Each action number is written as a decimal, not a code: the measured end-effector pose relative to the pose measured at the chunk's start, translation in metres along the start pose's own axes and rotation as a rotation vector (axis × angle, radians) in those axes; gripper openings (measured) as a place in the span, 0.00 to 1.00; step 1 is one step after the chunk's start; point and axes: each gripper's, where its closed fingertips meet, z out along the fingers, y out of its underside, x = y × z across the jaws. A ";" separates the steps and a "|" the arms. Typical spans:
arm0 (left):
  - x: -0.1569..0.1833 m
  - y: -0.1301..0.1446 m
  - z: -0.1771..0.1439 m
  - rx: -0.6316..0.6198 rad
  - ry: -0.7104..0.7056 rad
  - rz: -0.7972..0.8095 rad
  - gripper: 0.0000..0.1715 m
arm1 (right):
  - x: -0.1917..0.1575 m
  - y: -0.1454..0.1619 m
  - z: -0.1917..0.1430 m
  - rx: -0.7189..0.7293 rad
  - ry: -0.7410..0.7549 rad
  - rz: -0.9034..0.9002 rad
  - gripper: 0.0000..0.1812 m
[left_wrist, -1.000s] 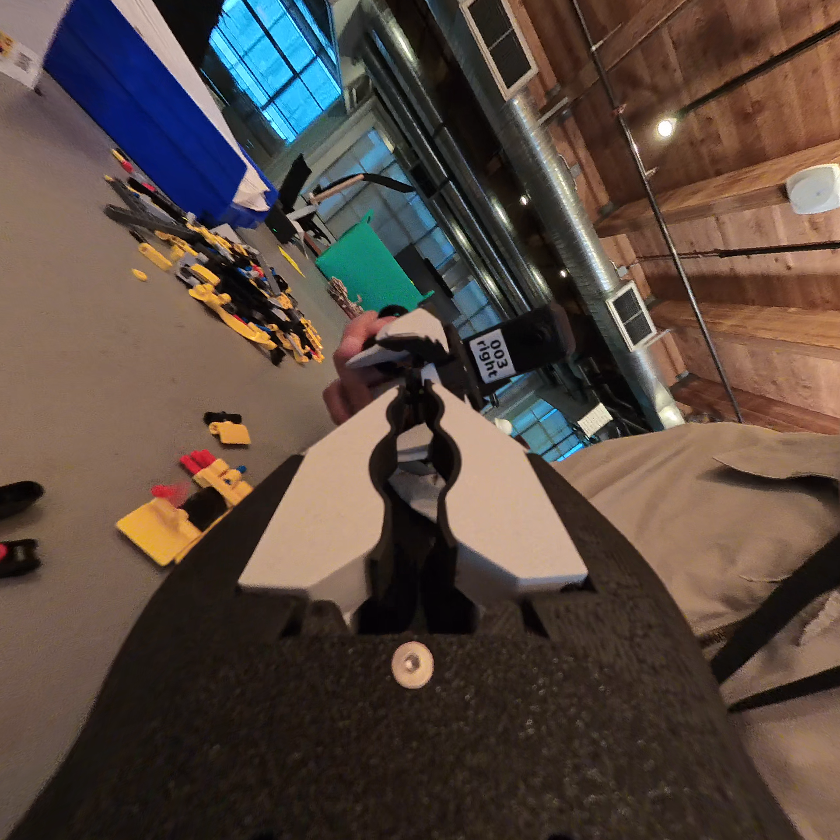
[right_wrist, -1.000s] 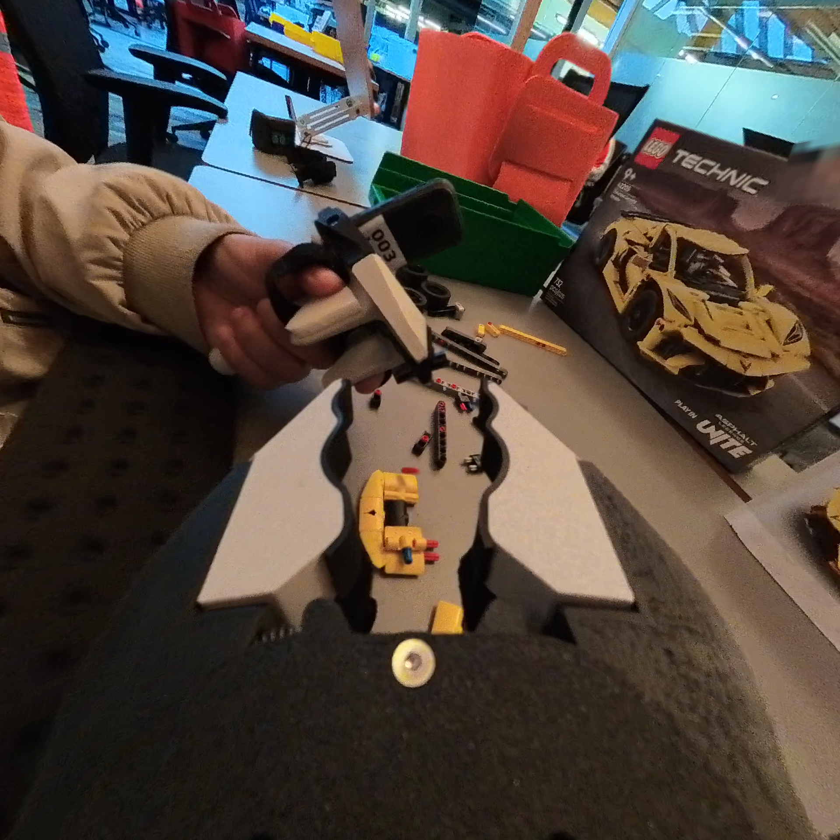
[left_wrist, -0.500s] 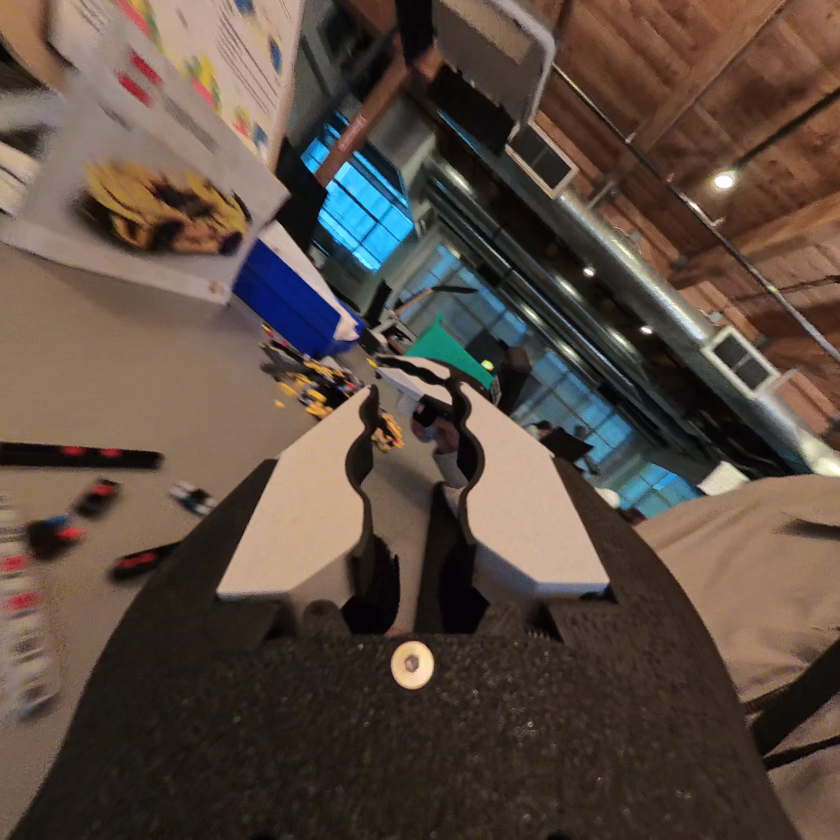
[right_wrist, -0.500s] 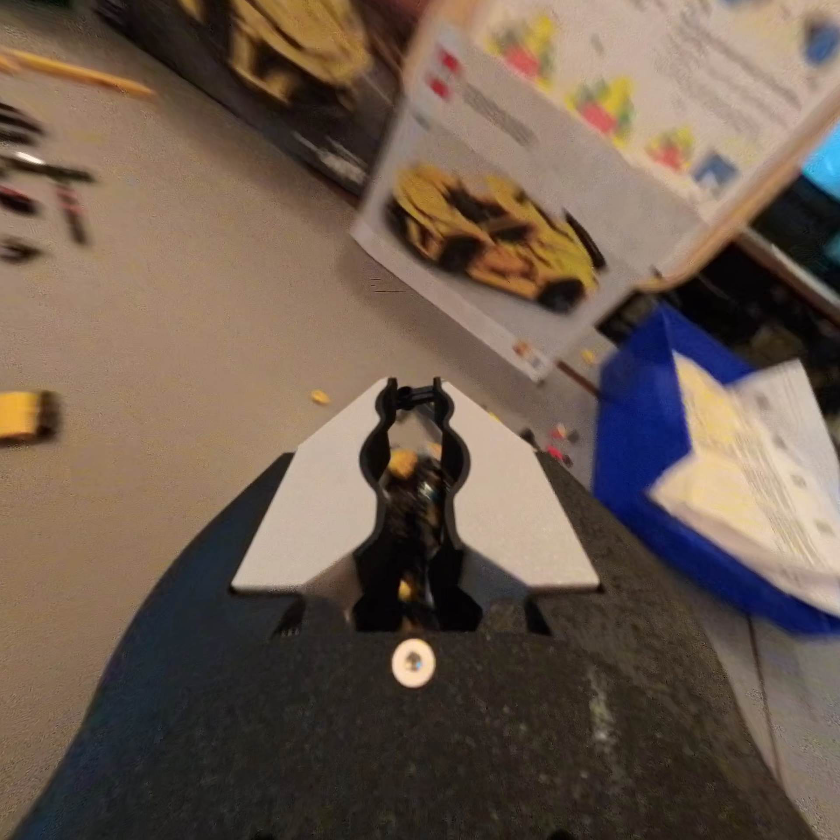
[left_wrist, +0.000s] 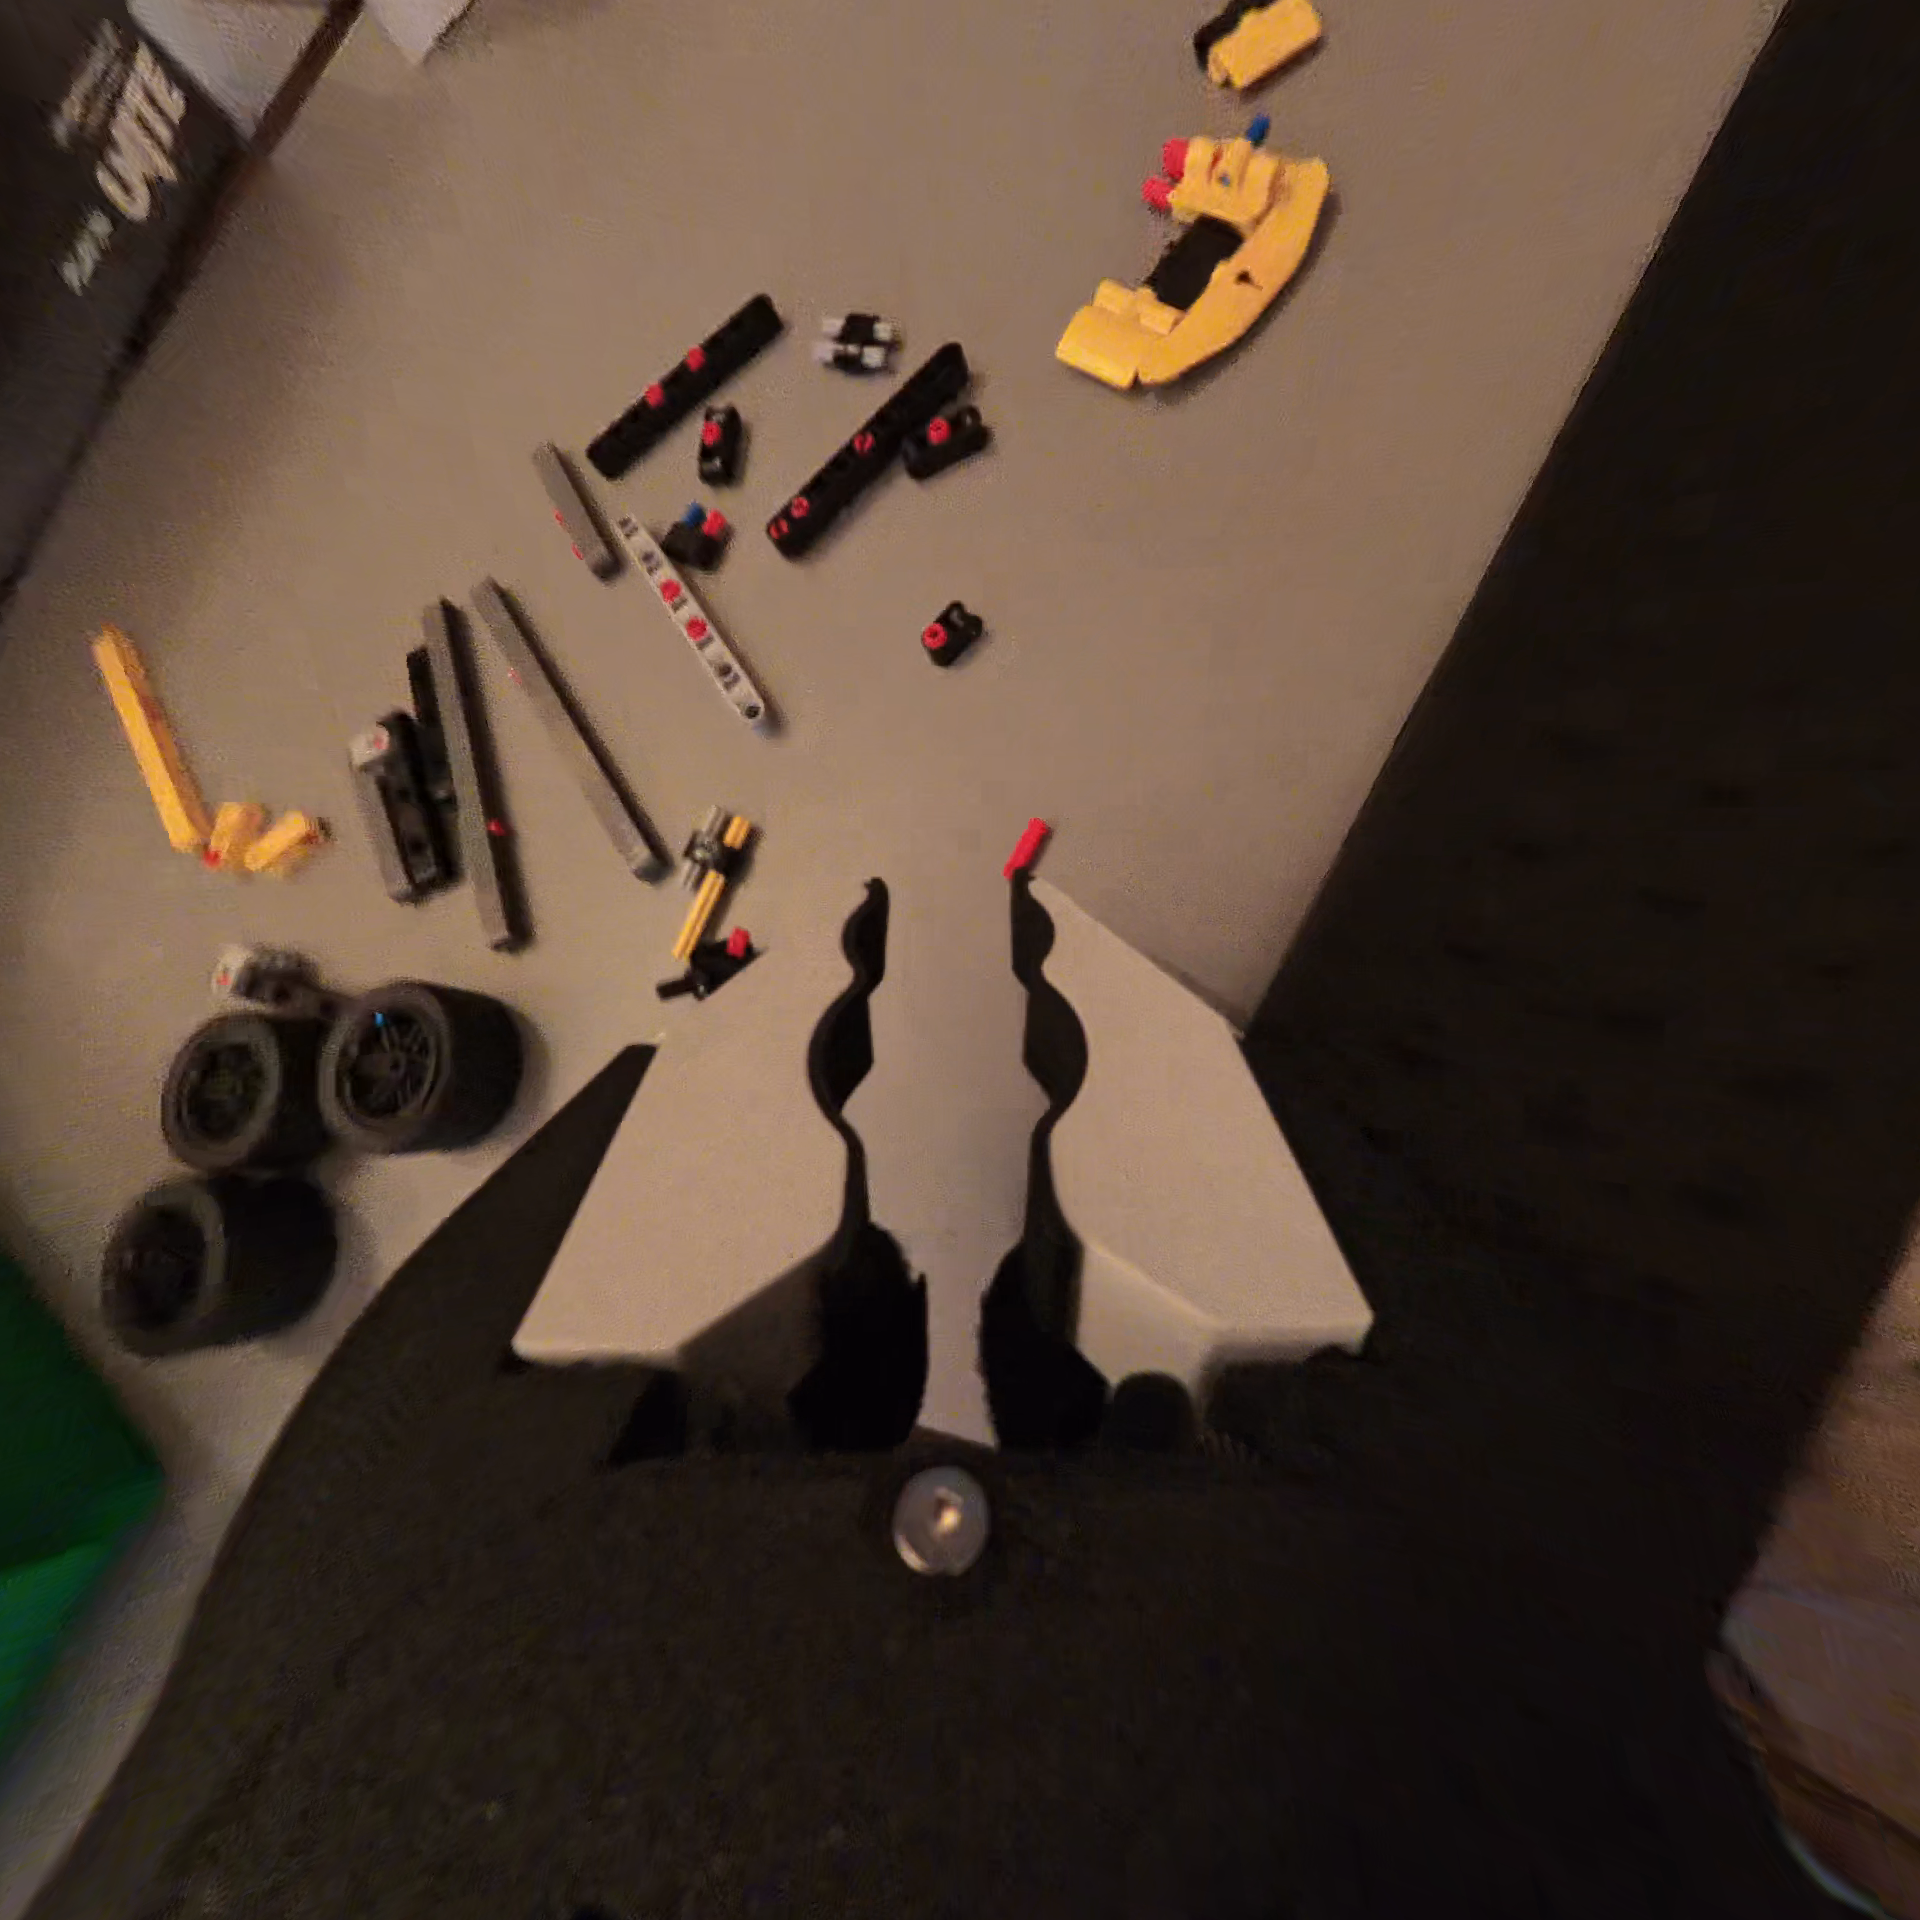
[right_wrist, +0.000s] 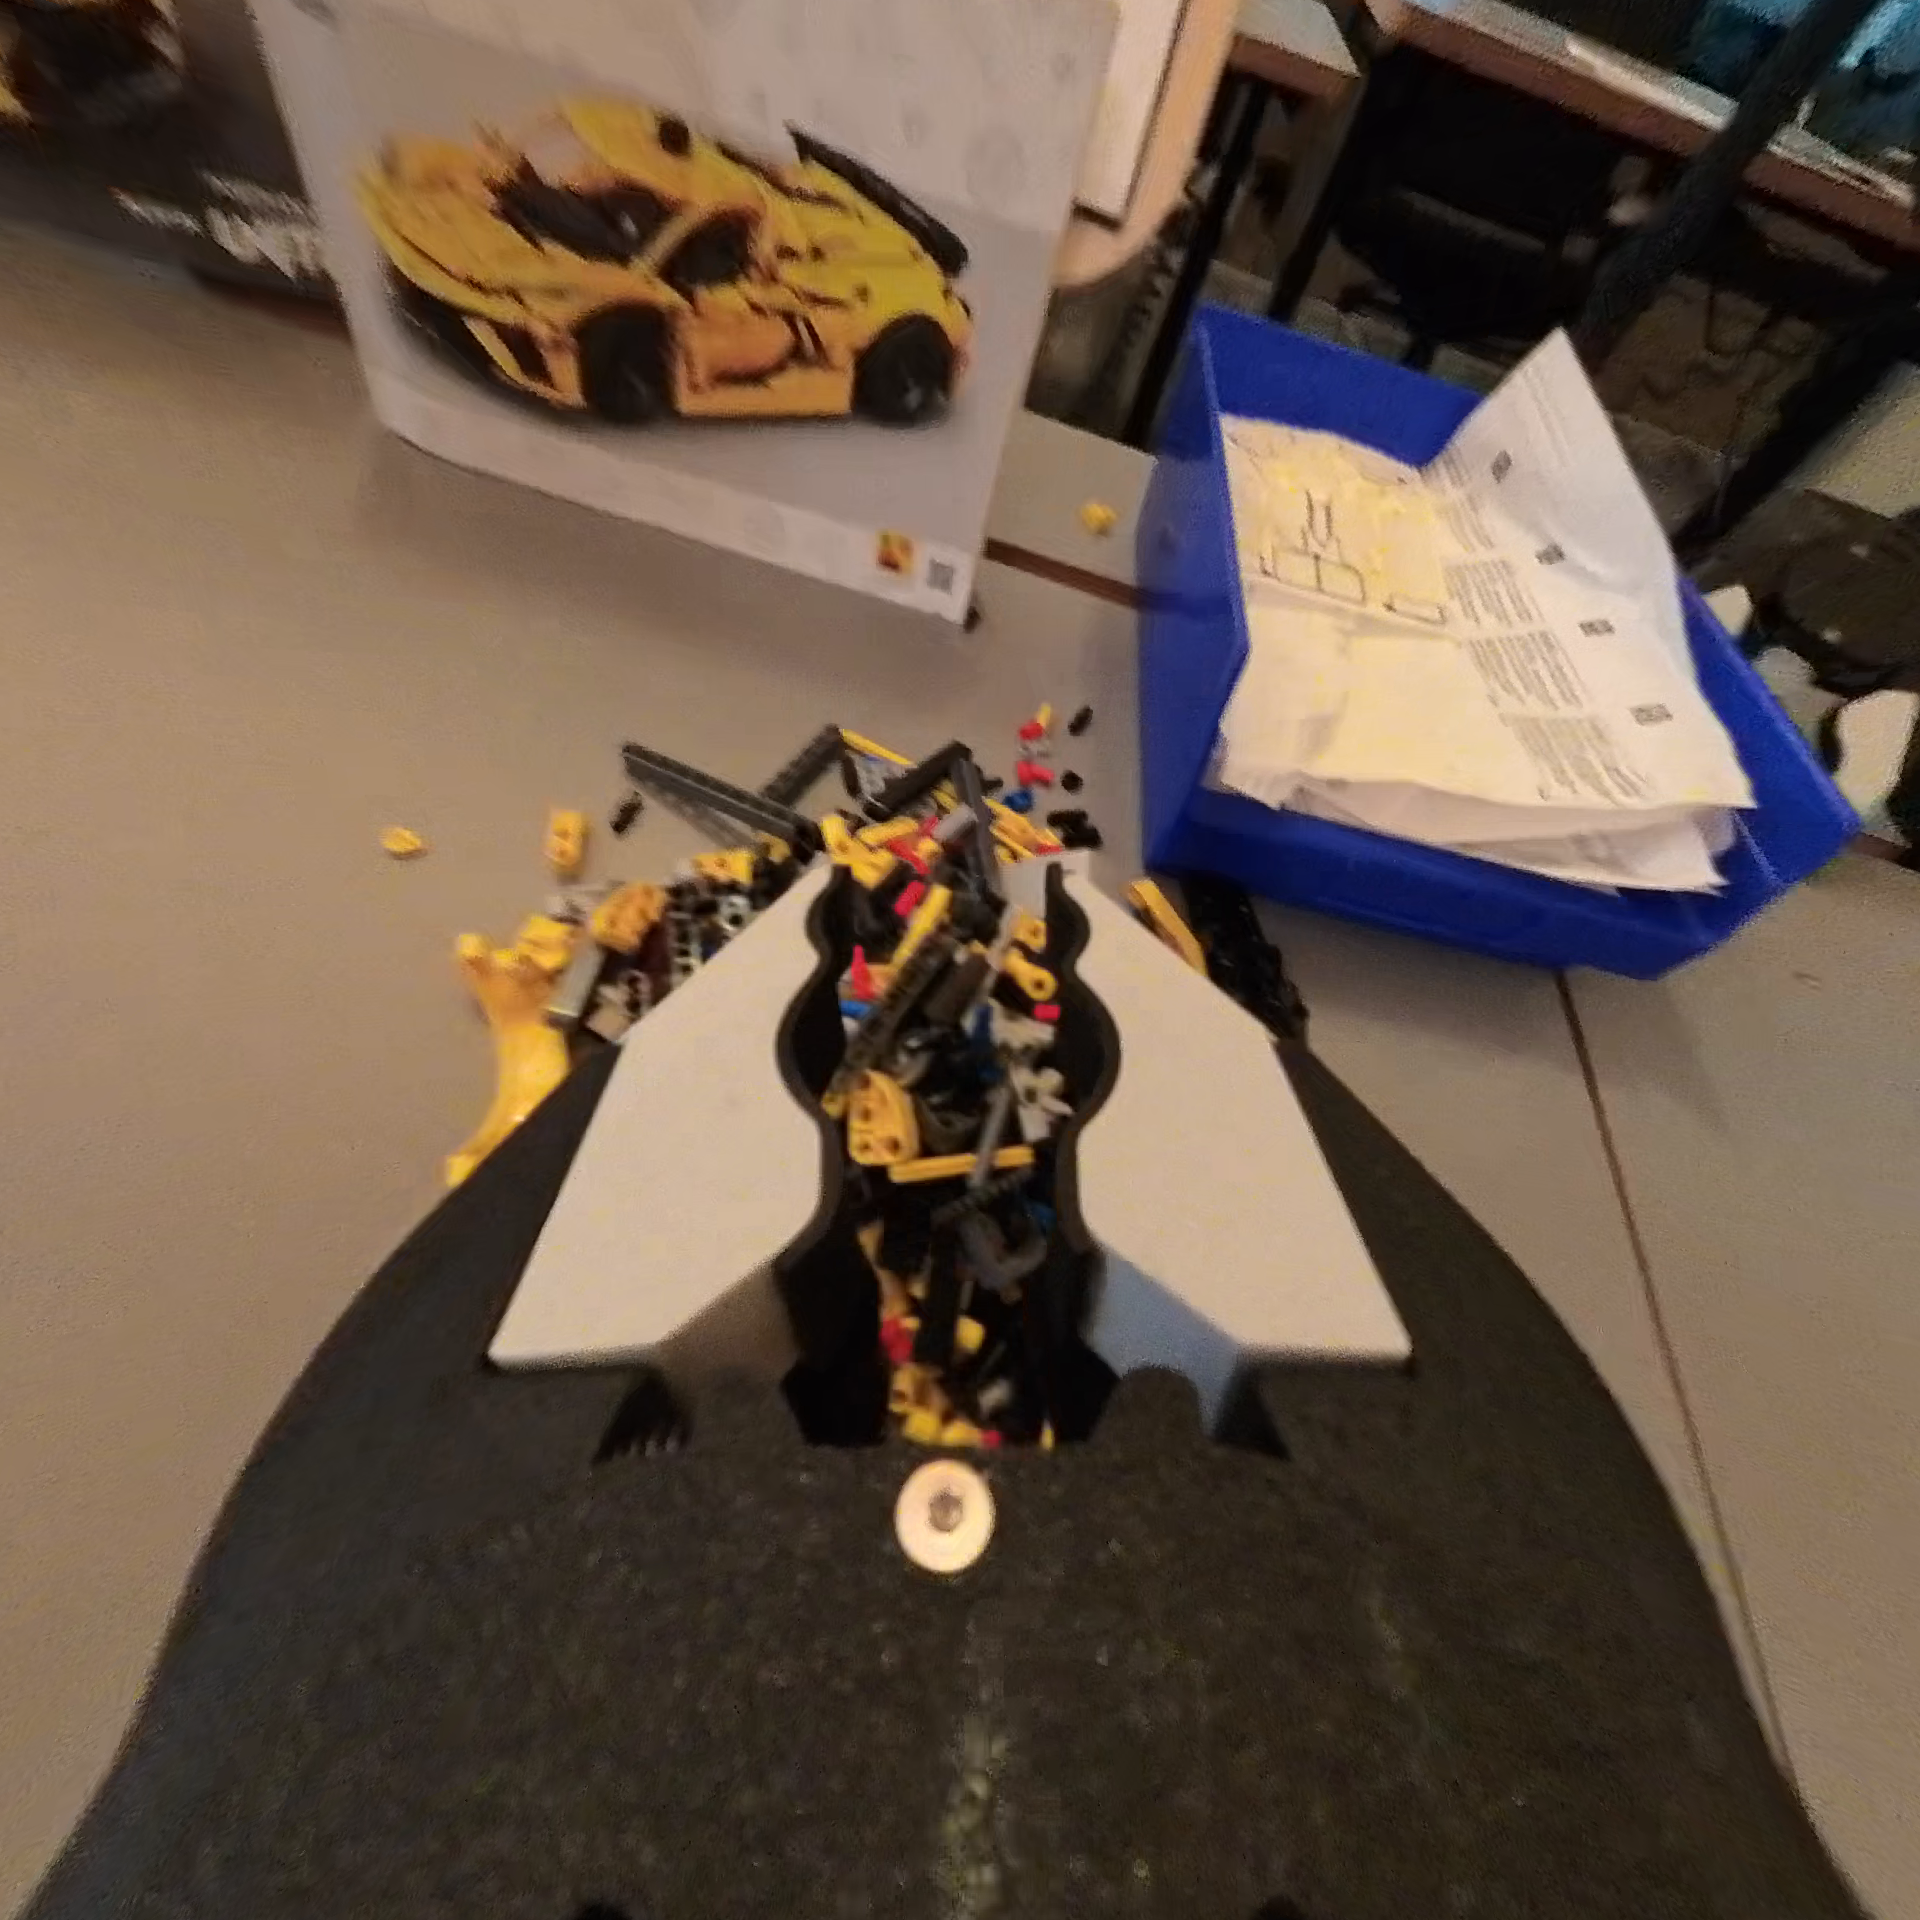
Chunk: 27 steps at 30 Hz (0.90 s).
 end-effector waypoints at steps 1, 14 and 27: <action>0.005 -0.001 0.005 0.000 0.070 -0.017 0.13 | -0.013 -0.011 -0.003 0.042 -0.053 0.024 0.20; 0.018 0.007 0.035 -0.076 0.350 -0.064 0.03 | -0.208 -0.061 -0.031 0.264 -0.772 0.069 0.21; 0.006 -0.154 0.017 0.685 0.760 -1.021 0.02 | -0.369 -0.070 -0.070 0.561 -0.749 -0.337 0.25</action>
